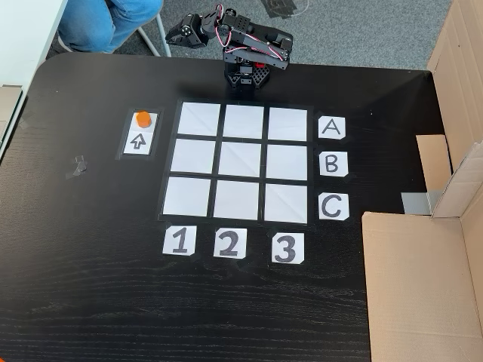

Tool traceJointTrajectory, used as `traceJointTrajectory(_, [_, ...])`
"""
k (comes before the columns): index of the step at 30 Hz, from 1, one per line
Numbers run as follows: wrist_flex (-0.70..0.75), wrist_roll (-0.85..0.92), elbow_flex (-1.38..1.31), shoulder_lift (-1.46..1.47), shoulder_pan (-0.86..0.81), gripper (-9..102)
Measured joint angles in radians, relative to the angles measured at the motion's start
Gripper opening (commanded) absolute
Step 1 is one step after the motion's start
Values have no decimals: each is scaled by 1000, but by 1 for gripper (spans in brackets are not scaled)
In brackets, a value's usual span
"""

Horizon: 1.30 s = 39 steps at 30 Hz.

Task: Pick up the round, orange token and place it in the grid on square B2.

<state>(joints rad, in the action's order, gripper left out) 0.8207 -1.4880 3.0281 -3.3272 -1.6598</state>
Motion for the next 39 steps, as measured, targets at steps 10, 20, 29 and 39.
traceJointTrajectory(10, [0,29,0,0,-11,-1])
traceJointTrajectory(20, [0,34,0,0,-11,0])
traceJointTrajectory(29, [-11,52,-72,166,21,0])
traceJointTrajectory(39, [95,64,-322,440,77,2])
